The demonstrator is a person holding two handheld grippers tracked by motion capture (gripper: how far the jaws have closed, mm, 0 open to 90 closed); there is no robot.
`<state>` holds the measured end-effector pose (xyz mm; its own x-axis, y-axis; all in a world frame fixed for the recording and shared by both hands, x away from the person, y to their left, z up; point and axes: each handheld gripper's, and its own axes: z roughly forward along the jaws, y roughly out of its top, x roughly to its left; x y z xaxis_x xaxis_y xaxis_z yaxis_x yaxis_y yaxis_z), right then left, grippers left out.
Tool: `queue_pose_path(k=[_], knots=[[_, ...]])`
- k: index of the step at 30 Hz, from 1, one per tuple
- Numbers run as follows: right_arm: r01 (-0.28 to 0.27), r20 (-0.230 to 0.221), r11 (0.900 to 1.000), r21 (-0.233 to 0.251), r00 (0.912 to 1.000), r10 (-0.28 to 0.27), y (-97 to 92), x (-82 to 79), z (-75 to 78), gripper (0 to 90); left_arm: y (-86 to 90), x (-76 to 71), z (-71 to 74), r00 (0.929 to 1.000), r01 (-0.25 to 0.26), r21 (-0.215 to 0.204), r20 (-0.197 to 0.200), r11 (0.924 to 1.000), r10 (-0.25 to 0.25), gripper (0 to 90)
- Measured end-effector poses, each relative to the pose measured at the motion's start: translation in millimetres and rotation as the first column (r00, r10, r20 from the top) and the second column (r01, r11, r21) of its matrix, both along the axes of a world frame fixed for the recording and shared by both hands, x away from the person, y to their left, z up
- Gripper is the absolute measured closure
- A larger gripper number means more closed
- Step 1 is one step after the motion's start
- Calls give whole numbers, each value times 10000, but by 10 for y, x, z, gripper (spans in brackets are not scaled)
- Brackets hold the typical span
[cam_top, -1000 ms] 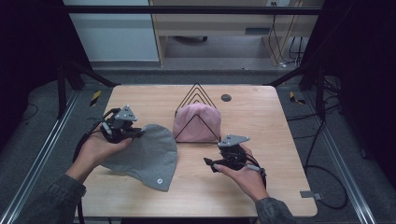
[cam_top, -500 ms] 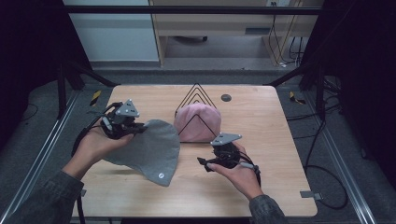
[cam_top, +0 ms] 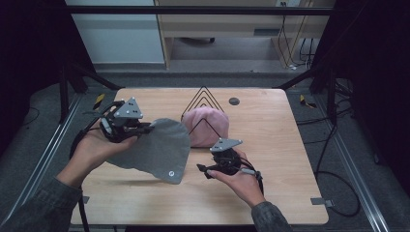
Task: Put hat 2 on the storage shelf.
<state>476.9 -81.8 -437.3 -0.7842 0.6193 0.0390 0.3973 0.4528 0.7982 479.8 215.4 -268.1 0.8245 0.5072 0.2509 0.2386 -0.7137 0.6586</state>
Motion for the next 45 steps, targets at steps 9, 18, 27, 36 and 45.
queue_pose_path(k=[9, 18, 27, 36, 45], knots=[[-354, -160, 9993, -100, 9993, 352, 179, 15, -43, 295, -94, -21, 99, 9997, 238, 120, 79, 9996, -238, 856], [-486, -203, 9988, -51, 9986, 485, 282, 67, -92, 305, -187, -102, 197, 9977, 652, 78, 196, 9978, -654, 857], [-460, -112, 9989, 132, 9989, 462, 318, 121, -67, 337, -248, -192, 282, 9943, 1012, -98, 359, 9948, -1008, 857], [-496, -132, 9979, 418, 9987, 502, 310, 159, -74, 357, -288, -237, 350, 9915, 1255, -547, 414, 9906, -1233, 857], [-599, 167, 9915, 1158, 9982, 583, 288, 191, 0, 452, -317, -246, 390, 9901, 1370, -865, 443, 9868, -1335, 857]])
